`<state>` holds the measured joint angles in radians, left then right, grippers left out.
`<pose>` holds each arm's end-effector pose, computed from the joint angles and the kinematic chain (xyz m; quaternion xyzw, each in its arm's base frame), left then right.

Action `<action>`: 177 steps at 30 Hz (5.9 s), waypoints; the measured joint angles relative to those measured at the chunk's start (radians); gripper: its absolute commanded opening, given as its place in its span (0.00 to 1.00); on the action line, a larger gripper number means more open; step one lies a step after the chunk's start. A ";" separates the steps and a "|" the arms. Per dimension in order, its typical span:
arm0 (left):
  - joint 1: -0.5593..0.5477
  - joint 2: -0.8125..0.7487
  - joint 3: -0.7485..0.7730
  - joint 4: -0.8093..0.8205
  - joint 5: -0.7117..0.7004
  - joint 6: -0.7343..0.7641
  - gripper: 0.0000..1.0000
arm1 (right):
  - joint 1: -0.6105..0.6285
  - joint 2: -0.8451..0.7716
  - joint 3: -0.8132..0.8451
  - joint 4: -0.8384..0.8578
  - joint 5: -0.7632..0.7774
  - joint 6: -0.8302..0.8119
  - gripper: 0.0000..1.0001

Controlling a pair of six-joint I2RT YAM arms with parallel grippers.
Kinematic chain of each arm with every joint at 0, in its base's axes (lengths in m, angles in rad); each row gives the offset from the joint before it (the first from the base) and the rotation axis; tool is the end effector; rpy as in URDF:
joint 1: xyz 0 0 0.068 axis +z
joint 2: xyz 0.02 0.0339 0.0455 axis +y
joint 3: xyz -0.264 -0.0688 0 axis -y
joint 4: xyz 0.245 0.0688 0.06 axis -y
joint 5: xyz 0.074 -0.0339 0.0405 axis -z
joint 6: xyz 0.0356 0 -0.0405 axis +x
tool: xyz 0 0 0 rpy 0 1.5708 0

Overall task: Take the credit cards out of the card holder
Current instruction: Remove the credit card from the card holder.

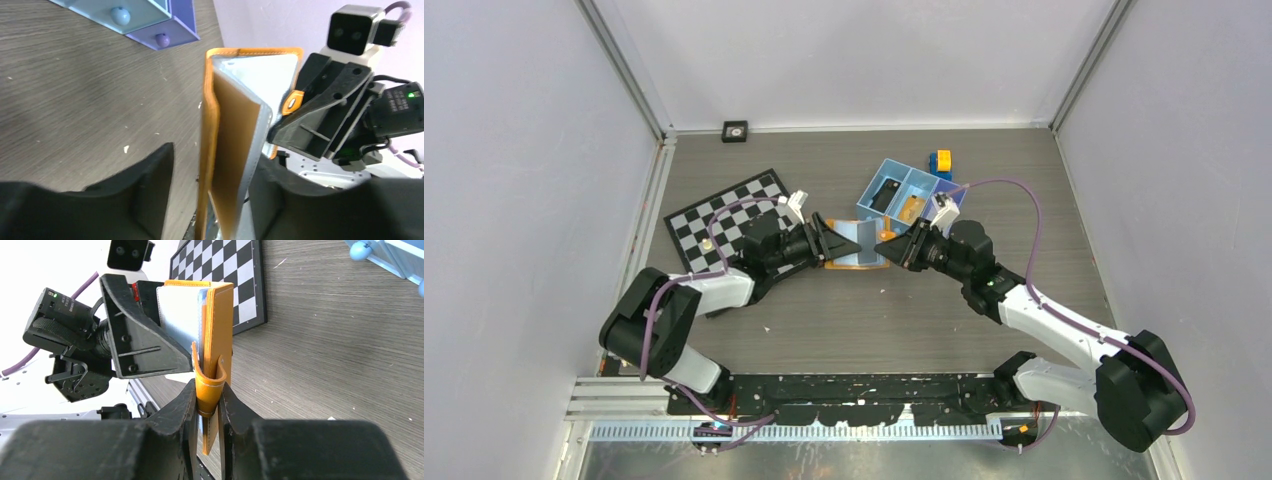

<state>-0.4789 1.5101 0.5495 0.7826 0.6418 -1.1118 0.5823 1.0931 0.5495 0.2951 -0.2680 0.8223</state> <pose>0.2515 -0.1546 0.1925 -0.0343 0.7548 -0.6041 0.2533 0.1989 0.1423 0.2459 0.0122 0.7864 0.4736 0.3964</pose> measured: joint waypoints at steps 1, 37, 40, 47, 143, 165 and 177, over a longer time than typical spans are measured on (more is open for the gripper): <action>0.000 -0.011 -0.001 -0.005 -0.002 0.006 0.66 | 0.000 0.000 0.000 0.002 -0.005 0.000 0.00; -0.008 -0.095 -0.018 0.014 0.011 0.024 0.00 | -0.022 -0.027 -0.055 0.102 -0.059 0.045 0.29; -0.005 -0.095 -0.023 0.014 0.014 0.016 0.00 | -0.022 -0.043 -0.066 0.102 -0.058 0.045 0.34; 0.008 -0.093 -0.025 0.013 0.014 0.011 0.00 | -0.023 -0.051 -0.069 0.112 -0.058 0.045 0.25; -0.033 -0.136 0.045 -0.370 -0.132 0.195 0.28 | -0.007 0.049 -0.030 0.075 -0.110 0.017 0.01; -0.029 -0.125 0.050 -0.359 -0.126 0.178 0.00 | 0.011 0.024 -0.026 0.055 -0.064 -0.002 0.21; -0.022 -0.125 0.050 -0.361 -0.126 0.177 0.00 | 0.011 0.054 0.036 -0.041 -0.025 -0.022 0.25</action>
<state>-0.5007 1.3853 0.5991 0.4213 0.5156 -0.9348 0.5938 1.1473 0.5854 0.2543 -0.2932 0.8005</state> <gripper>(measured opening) 0.070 0.310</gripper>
